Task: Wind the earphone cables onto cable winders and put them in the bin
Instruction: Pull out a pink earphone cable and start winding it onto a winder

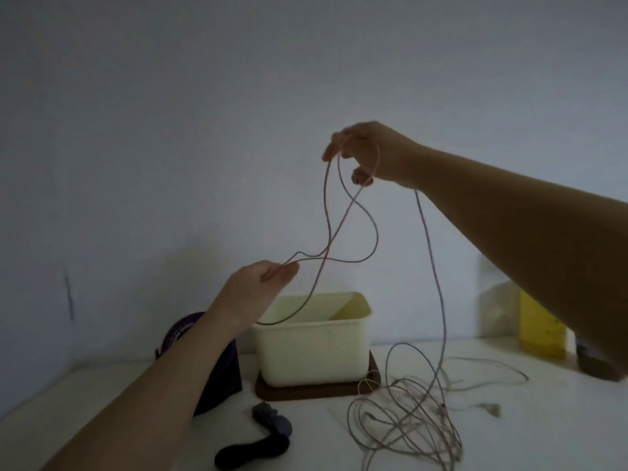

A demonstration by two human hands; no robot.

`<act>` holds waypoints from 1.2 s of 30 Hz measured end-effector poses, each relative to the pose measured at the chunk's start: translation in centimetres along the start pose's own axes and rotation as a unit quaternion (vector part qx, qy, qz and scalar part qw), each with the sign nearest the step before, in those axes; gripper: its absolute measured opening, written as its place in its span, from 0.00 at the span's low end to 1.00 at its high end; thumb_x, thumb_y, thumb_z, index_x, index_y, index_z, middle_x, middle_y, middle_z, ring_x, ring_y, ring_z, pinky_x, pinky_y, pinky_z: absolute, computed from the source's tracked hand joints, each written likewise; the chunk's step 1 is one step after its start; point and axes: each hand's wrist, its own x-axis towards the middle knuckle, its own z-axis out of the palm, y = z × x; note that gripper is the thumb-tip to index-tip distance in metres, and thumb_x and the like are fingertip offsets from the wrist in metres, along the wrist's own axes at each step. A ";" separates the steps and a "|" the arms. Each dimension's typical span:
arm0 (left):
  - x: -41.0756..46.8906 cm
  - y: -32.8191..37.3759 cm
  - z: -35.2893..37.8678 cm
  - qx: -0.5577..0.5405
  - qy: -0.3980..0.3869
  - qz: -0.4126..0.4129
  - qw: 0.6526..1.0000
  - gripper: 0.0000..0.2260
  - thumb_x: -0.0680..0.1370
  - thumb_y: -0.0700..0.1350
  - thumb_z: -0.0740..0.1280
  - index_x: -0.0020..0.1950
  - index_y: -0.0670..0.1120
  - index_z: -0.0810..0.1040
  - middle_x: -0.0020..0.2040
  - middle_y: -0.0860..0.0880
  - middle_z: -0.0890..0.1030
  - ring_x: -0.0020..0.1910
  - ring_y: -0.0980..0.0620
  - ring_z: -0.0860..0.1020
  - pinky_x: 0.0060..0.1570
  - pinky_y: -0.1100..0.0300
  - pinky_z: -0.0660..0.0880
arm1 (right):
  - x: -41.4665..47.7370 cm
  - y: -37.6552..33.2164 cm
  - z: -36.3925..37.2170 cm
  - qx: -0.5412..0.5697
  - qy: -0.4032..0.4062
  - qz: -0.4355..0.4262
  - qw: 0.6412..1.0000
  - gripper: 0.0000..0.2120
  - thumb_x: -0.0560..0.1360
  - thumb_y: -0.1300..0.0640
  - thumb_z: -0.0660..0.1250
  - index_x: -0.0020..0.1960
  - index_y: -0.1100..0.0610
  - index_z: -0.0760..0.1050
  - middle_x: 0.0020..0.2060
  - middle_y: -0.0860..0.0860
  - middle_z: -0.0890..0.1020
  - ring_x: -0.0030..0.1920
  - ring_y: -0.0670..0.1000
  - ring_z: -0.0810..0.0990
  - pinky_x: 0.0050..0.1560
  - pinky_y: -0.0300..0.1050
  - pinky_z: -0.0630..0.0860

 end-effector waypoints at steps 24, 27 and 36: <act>-5.3 -2.4 15.1 0.160 -0.429 -0.030 0.889 0.26 0.73 0.53 0.73 0.69 0.52 0.71 0.61 0.54 0.76 0.59 0.56 0.75 0.59 0.65 0.70 | -13.8 12.7 4.3 -0.156 -0.443 0.275 0.839 0.09 0.78 0.58 0.65 0.55 0.60 0.80 0.41 0.46 0.84 0.43 0.42 0.81 0.53 0.41 0.78; -5.6 -3.4 16.3 0.172 -0.422 -0.030 0.890 0.23 0.71 0.54 0.74 0.64 0.54 0.75 0.57 0.55 0.78 0.50 0.57 0.77 0.45 0.65 0.74 | -15.6 13.4 5.6 -0.163 -0.479 0.247 0.827 0.10 0.73 0.56 0.71 0.54 0.55 0.81 0.47 0.45 0.83 0.45 0.40 0.79 0.49 0.35 0.76; -5.7 -5.2 15.7 0.149 -0.404 -0.016 0.902 0.02 0.76 0.47 0.67 0.45 0.50 0.77 0.37 0.56 0.74 0.29 0.63 0.71 0.30 0.69 0.66 | -16.0 15.8 4.4 -0.036 -0.477 0.281 0.832 0.21 0.73 0.69 0.69 0.63 0.54 0.75 0.58 0.50 0.78 0.52 0.45 0.80 0.50 0.34 0.78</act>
